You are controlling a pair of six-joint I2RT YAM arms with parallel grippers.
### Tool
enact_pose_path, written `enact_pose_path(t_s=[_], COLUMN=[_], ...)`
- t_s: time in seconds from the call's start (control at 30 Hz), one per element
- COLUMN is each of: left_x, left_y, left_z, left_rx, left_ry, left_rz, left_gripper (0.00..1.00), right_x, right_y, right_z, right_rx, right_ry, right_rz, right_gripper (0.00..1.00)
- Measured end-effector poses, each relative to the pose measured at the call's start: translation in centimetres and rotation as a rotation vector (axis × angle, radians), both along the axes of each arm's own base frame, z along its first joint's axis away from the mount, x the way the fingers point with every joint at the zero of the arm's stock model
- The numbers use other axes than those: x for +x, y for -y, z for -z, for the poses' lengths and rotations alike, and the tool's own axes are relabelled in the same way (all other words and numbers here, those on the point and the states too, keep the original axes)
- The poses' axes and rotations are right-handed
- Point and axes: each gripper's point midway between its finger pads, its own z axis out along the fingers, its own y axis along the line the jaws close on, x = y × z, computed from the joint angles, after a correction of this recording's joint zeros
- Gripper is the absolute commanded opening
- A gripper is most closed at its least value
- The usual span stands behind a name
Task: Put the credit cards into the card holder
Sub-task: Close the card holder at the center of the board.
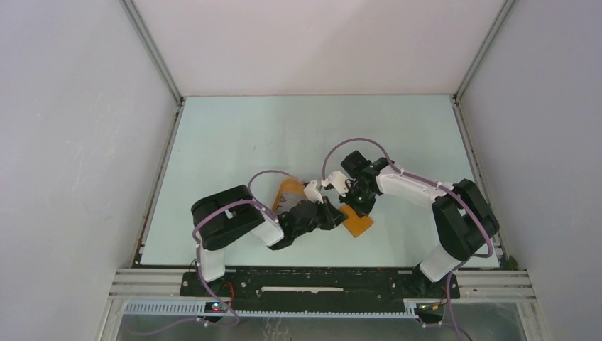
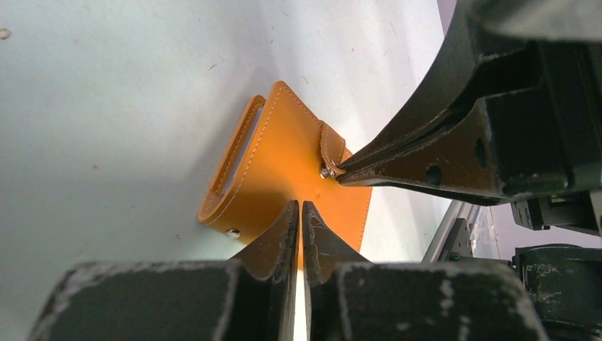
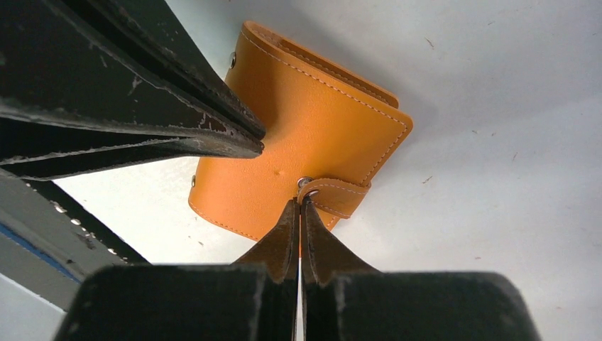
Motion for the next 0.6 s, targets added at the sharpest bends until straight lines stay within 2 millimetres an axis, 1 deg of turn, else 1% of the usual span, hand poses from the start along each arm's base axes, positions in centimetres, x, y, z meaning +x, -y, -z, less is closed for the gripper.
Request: enact_pose_path(t_s=[0.43, 0.53, 0.6], left_x=[-0.5, -0.7, -1.0], left_y=[-1.4, -1.8, -2.3], left_z=[0.4, 0.6, 1.2], left_rx=[0.006, 0.015, 0.034], left_ry=[-0.002, -0.006, -0.015], left_rz=[-0.009, -0.009, -0.009], left_gripper=[0.1, 0.1, 0.1], right_x=[0.1, 0.1, 0.1], right_y=[0.1, 0.1, 0.1], right_z=[0.1, 0.2, 0.2], right_rx=[-0.08, -0.093, -0.102], right_ry=[0.025, 0.009, -0.004], right_rz=[-0.036, -0.036, -0.037], right_gripper=[0.0, 0.0, 0.0])
